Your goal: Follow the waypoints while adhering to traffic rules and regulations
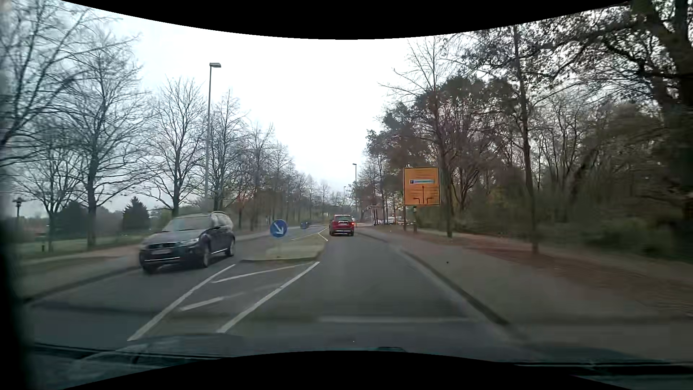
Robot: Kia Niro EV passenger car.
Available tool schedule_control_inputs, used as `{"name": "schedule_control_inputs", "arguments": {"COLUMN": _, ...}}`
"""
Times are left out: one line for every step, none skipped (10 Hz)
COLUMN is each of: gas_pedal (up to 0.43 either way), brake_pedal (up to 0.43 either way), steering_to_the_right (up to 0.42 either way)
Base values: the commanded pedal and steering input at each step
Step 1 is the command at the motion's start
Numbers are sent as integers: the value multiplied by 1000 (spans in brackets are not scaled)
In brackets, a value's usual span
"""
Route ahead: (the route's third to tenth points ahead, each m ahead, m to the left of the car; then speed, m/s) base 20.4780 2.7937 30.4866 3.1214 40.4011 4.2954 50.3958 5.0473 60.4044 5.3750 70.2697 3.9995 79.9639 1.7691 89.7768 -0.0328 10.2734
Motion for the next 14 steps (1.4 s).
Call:
{"name": "schedule_control_inputs", "arguments": {"gas_pedal": 118, "brake_pedal": 0, "steering_to_the_right": 11}}
{"name": "schedule_control_inputs", "arguments": {"gas_pedal": 118, "brake_pedal": 0, "steering_to_the_right": 3}}
{"name": "schedule_control_inputs", "arguments": {"gas_pedal": 118, "brake_pedal": 0, "steering_to_the_right": -3}}
{"name": "schedule_control_inputs", "arguments": {"gas_pedal": 118, "brake_pedal": 0, "steering_to_the_right": -8}}
{"name": "schedule_control_inputs", "arguments": {"gas_pedal": 118, "brake_pedal": 0, "steering_to_the_right": -14}}
{"name": "schedule_control_inputs", "arguments": {"gas_pedal": 118, "brake_pedal": 0, "steering_to_the_right": -22}}
{"name": "schedule_control_inputs", "arguments": {"gas_pedal": 118, "brake_pedal": 0, "steering_to_the_right": -29}}
{"name": "schedule_control_inputs", "arguments": {"gas_pedal": 118, "brake_pedal": 0, "steering_to_the_right": -35}}
{"name": "schedule_control_inputs", "arguments": {"gas_pedal": 118, "brake_pedal": 0, "steering_to_the_right": -39}}
{"name": "schedule_control_inputs", "arguments": {"gas_pedal": 118, "brake_pedal": 0, "steering_to_the_right": -44}}
{"name": "schedule_control_inputs", "arguments": {"gas_pedal": 118, "brake_pedal": 0, "steering_to_the_right": -49}}
{"name": "schedule_control_inputs", "arguments": {"gas_pedal": 118, "brake_pedal": 0, "steering_to_the_right": -54}}
{"name": "schedule_control_inputs", "arguments": {"gas_pedal": 118, "brake_pedal": 0, "steering_to_the_right": -57}}
{"name": "schedule_control_inputs", "arguments": {"gas_pedal": 118, "brake_pedal": 0, "steering_to_the_right": -58}}
